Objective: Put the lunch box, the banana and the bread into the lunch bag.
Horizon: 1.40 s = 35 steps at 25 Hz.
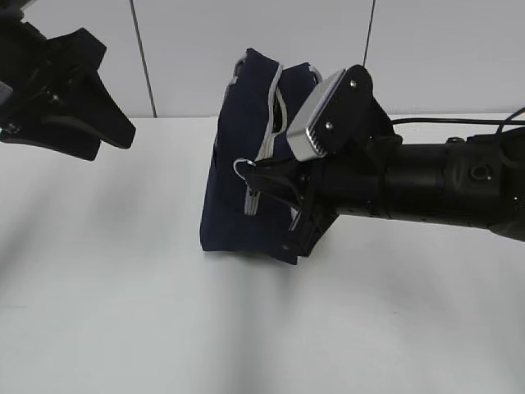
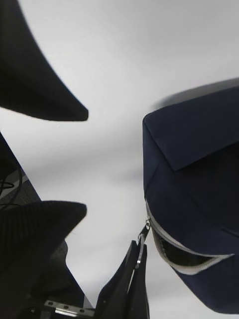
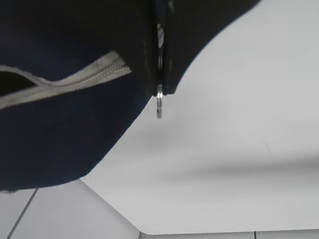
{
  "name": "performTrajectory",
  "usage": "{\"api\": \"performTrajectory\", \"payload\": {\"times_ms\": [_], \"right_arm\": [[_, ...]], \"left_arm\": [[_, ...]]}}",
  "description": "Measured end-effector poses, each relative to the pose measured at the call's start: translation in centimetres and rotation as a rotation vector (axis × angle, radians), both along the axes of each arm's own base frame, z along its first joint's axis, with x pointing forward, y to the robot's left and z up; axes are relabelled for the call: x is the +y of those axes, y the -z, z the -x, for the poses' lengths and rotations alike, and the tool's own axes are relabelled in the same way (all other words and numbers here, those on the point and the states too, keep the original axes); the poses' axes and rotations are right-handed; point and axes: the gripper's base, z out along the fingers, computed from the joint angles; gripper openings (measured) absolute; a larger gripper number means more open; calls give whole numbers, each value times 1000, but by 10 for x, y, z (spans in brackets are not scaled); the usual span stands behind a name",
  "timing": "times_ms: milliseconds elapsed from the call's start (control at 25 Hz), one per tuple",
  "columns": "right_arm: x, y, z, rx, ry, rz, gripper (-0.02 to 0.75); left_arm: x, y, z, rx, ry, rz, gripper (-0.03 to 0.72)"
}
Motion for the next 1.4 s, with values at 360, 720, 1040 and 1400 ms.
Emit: {"api": "performTrajectory", "payload": {"times_ms": [360, 720, 1040, 1400], "right_arm": [[-9, -21, -4, -12, 74, 7, -16], [-34, -29, -10, 60, 88, -115, -16], [-30, -45, -16, 44, 33, -107, -16], [-28, -59, -22, 21, 30, -107, -16]], "left_arm": [[-1, -1, -2, -38, 16, 4, 370], [-9, 5, -10, -53, 72, 60, 370], [-10, 5, -11, -66, 89, 67, 369], [-10, 5, -11, -71, 96, 65, 369]]}}
